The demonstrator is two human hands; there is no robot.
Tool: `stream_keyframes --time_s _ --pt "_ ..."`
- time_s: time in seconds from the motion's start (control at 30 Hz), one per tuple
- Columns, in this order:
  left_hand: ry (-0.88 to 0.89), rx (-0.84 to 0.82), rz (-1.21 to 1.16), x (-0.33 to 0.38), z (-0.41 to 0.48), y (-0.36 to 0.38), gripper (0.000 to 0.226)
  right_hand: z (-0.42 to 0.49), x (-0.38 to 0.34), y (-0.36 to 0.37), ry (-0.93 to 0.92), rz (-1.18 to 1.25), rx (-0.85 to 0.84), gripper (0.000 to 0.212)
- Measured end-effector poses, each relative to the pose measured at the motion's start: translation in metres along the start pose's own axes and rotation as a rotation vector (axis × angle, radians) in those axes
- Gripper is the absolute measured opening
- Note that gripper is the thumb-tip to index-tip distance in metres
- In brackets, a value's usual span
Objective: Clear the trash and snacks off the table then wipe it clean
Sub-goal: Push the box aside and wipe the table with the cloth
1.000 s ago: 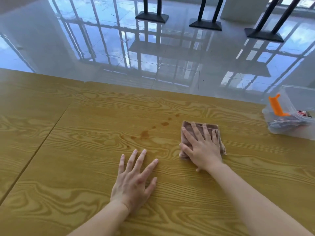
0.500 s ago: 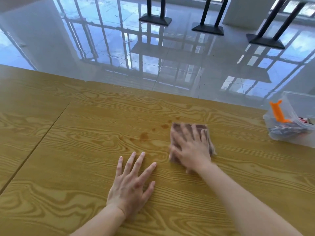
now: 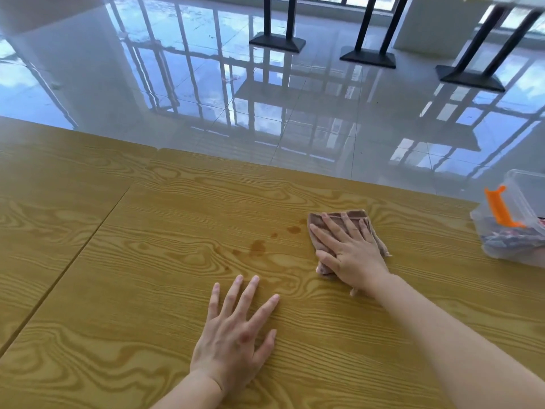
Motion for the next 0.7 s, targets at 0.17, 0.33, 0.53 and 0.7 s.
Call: stream_keyframes --time_s 0.17,0.33,0.53,0.7 --pt "0.004 -0.008 0.029 0.002 0.005 0.001 0.059 -0.054 0.007 0.013 -0.071 -0.083 0.024 0.061" --pt "-0.016 -0.005 0.029 0.003 0.002 -0.001 0.058 0.055 -0.019 -0.006 0.232 0.065 -0.030 0.062" --pt "0.002 -0.008 0.009 0.001 0.001 0.002 0.058 -0.023 -0.011 0.013 -0.109 -0.047 0.041 0.061" --pt "0.009 -0.008 0.029 0.001 0.004 0.003 0.059 -0.036 -0.013 0.012 -0.064 -0.067 0.010 0.062"
Point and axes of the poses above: each hand's wrist, its own z-axis towards the middle knuckle, its own y-axis out of the palm, x = y × z, the point moved 4 cm from there along z, towards the middle knuckle
